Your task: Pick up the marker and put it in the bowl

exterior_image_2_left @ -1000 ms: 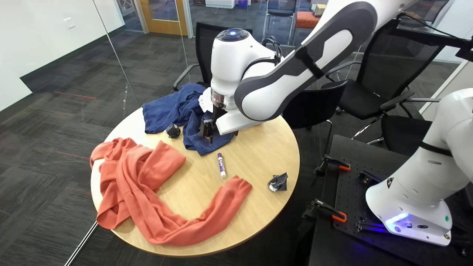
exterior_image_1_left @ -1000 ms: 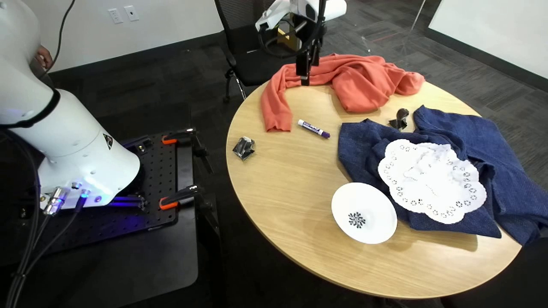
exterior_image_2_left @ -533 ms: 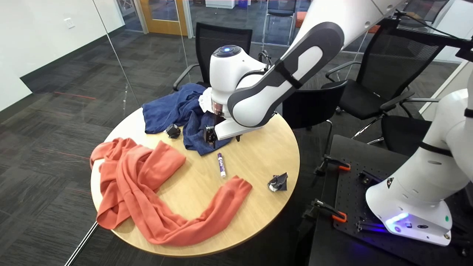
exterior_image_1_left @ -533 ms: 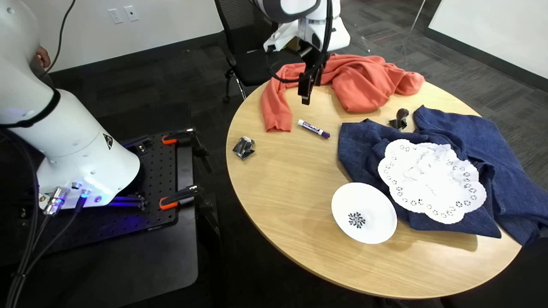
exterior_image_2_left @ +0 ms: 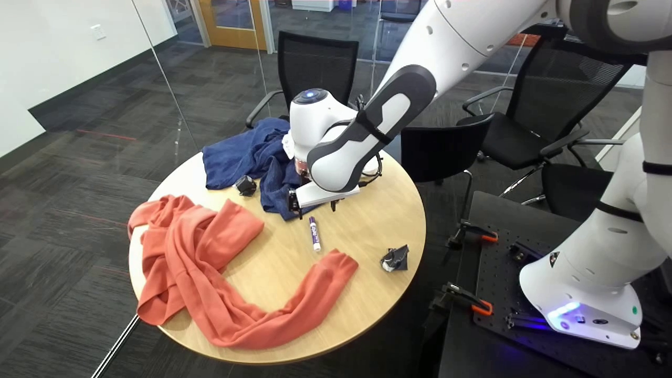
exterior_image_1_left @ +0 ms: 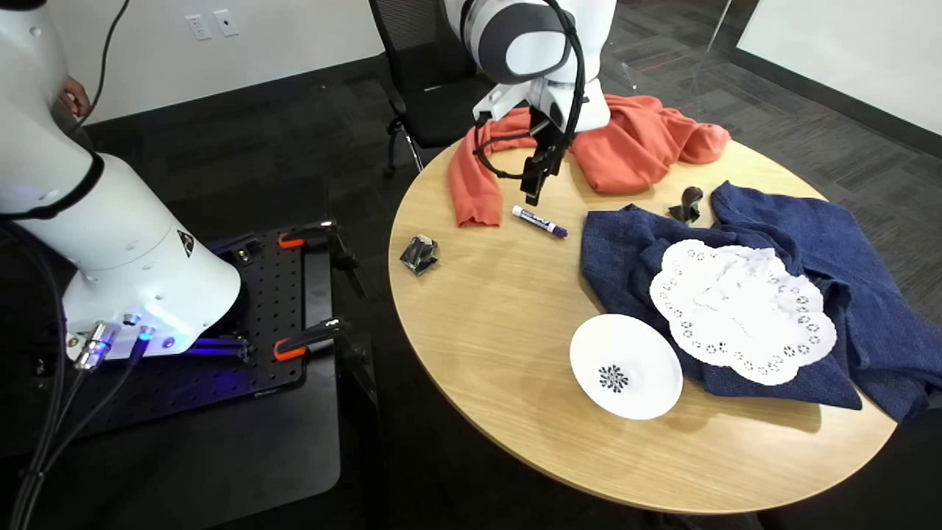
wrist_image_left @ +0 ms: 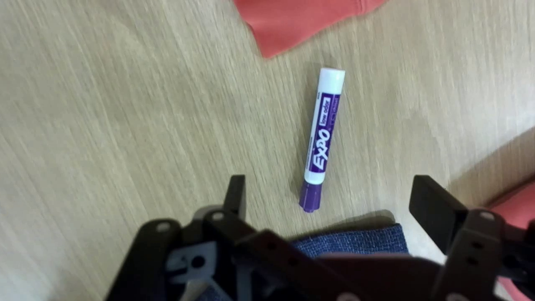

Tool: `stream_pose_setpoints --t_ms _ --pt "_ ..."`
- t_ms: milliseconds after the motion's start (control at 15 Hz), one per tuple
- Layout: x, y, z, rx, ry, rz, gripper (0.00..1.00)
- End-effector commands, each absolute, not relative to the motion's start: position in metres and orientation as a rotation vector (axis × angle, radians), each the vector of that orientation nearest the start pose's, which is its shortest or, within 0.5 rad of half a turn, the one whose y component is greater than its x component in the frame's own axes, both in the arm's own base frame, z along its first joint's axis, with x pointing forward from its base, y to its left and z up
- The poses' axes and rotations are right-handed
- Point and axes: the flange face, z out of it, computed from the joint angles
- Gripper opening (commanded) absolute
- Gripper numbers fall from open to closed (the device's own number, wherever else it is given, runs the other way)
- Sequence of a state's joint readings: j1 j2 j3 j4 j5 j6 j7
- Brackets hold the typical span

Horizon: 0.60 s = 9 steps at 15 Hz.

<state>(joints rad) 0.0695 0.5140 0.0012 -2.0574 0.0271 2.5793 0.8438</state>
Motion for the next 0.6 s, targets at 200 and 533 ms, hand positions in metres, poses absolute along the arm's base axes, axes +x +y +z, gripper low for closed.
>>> stream_pose_setpoints --t_ms 200,533 --pt "0.608 0.044 0.15 -2.883 1.208 0.018 1.0" --pt "0.613 0.036 0.13 -2.885 1.214 0.008 1.0"
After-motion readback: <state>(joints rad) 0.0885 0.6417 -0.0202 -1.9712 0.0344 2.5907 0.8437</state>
